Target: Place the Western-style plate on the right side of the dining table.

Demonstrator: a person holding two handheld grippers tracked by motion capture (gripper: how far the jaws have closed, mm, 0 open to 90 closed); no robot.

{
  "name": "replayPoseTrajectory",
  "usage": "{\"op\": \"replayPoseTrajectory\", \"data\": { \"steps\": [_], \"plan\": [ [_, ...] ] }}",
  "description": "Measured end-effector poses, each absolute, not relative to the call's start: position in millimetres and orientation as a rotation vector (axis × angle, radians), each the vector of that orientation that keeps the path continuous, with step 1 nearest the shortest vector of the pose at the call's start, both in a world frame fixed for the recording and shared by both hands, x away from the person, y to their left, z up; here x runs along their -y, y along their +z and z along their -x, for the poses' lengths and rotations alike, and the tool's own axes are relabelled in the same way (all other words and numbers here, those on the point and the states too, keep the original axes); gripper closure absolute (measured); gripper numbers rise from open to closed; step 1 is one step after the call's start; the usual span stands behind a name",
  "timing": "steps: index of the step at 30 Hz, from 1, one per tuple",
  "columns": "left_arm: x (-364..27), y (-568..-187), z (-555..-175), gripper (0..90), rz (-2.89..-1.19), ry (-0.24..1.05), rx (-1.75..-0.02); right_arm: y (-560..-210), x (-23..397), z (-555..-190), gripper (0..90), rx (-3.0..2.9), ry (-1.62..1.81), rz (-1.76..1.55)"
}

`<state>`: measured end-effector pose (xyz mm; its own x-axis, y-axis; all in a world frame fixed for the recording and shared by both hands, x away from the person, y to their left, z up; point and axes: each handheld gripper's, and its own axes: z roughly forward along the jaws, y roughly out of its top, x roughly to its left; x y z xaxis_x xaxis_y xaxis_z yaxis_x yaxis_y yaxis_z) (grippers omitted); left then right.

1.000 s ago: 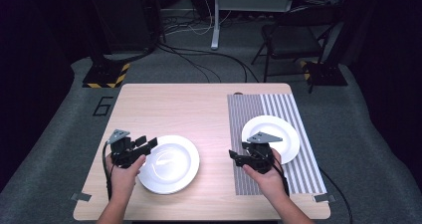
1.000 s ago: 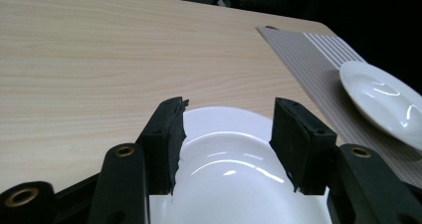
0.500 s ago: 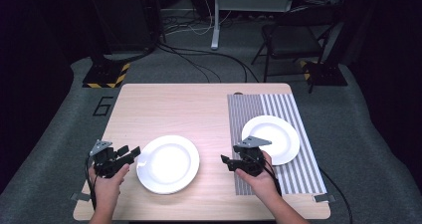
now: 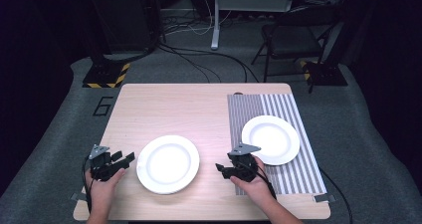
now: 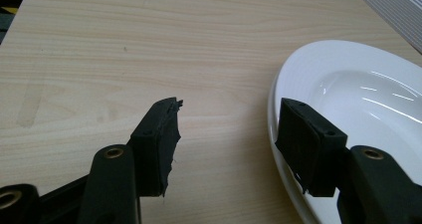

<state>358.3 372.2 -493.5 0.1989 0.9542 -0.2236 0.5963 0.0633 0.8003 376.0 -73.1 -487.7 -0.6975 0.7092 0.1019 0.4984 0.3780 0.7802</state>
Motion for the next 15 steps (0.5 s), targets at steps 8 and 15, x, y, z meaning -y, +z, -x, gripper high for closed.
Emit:
{"op": "replayPoseTrajectory", "data": {
  "steps": [8,15],
  "plan": [
    [-381.8,-502.4,-361.9,40.8,-1.651,0.577,-1.525,-501.3,66.7,-375.3,36.1,-2.423,1.191,-1.043],
    [-389.3,-508.9,-365.7,38.0,-1.663,0.606,-1.574,-508.7,64.8,-376.3,36.1,-2.44,1.161,-1.039]
  ]
}}
